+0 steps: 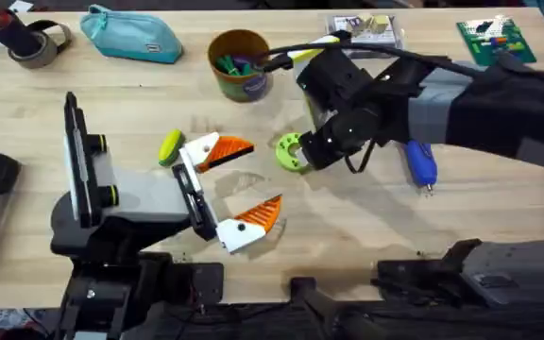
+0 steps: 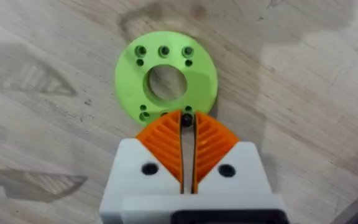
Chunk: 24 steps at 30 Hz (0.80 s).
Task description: Pick up the gripper from the table and insert it into the empty holder that is missing its gripper. Then pick up a screw, insert it into the mounting hole, and use the screwdriver to tighten it. Finally, clean up the table by picking up the vegetable and placing it into the bucket.
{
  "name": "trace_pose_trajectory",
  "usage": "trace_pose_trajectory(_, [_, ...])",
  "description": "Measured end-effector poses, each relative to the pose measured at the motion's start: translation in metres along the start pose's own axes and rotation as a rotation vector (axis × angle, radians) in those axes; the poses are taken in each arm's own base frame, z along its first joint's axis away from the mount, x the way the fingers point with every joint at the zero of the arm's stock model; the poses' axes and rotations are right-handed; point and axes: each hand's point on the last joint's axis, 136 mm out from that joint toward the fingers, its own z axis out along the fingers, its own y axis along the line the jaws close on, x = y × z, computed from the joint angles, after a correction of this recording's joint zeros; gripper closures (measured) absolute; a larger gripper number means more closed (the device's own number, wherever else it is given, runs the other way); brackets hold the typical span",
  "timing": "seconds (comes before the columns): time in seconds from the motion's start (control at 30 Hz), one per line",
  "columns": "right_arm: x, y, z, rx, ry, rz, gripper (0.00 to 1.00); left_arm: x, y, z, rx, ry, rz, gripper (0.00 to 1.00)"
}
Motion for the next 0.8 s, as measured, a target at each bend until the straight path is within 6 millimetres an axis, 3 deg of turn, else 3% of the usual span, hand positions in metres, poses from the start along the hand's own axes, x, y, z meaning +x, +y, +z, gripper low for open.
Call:
trace_pose_trajectory(0.17, [0.0,0.0,0.0,0.0,0.0,0.0,0.99,0.0,0.0,0.0,0.0,0.0,0.0,0.011])
trace_pose_trajectory(0.6, [-0.001,0.0,-0.001,-0.001,-0.004,-0.001,0.995,0.0,0.0,0.0,0.0,0.0,0.0,0.011])
trace_pose_trajectory(0.8, [-0.003,0.001,-0.024,-0.008,-0.037,-0.001,0.995,0.0,0.0,0.0,0.0,0.0,0.0,0.011])
